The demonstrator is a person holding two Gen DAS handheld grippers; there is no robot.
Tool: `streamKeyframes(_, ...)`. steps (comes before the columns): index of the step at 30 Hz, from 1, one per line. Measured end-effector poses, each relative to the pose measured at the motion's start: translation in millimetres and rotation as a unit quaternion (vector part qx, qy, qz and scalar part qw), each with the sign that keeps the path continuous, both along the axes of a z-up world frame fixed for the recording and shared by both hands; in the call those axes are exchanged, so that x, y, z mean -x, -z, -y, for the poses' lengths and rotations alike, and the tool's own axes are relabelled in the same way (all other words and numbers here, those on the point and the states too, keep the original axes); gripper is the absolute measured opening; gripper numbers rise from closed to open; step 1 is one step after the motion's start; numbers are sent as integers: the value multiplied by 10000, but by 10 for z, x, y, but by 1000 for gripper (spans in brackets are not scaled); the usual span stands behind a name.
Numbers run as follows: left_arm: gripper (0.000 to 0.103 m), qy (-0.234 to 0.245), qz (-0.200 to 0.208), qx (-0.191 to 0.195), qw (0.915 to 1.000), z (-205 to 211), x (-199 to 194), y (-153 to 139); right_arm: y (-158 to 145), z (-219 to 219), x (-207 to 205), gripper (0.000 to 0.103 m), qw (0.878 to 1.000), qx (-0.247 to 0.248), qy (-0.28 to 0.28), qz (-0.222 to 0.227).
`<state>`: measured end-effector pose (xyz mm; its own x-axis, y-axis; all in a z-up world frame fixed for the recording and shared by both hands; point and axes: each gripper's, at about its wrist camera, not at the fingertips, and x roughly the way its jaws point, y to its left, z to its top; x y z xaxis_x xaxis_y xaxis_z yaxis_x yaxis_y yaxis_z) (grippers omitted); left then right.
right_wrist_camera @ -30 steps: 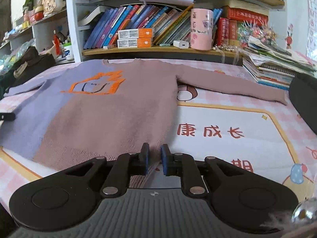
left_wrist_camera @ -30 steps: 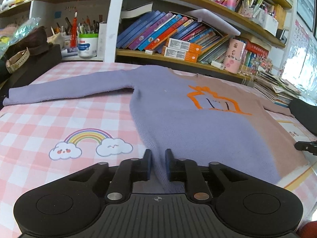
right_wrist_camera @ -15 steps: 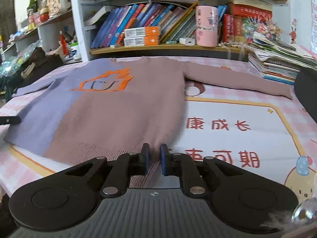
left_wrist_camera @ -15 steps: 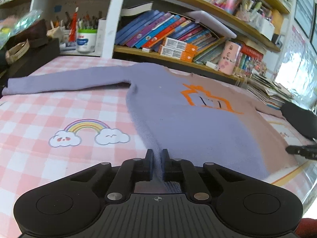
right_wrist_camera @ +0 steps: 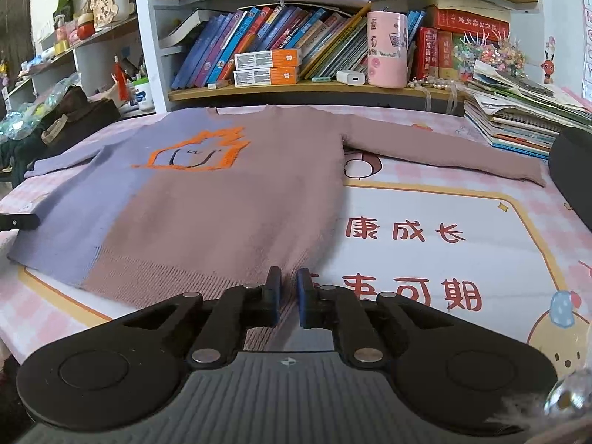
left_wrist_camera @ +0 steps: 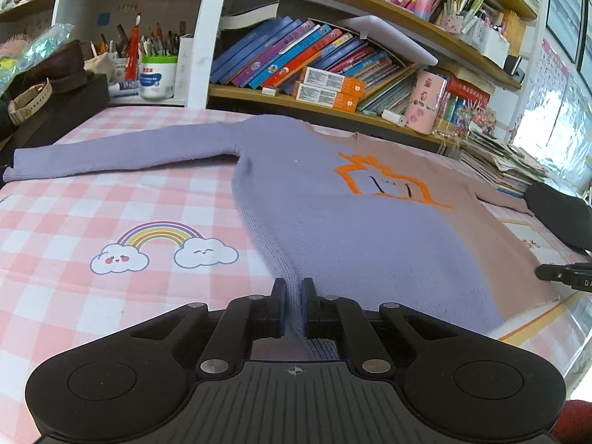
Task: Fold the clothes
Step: 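Lower the sweater flat onto the mat with both grippers, sleeves outstretched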
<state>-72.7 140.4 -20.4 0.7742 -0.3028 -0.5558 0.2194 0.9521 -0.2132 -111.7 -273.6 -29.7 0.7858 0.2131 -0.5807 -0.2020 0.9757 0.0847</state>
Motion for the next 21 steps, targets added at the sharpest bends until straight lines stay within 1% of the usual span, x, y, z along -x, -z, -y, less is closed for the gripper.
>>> streamKeyframes(4,7,1,1,-6,10000,-3,2,0,0,-29,4,9,10000,45,-29,16)
streamKeyframes(9,7,1,1,-15,10000,-6,6,0,2,-5,2,9,10000,-35,-51,11)
streamKeyframes(21,7,-50,-10,-64,10000,-54,23,-12,3,-88,25,9,9998,67,-168,23)
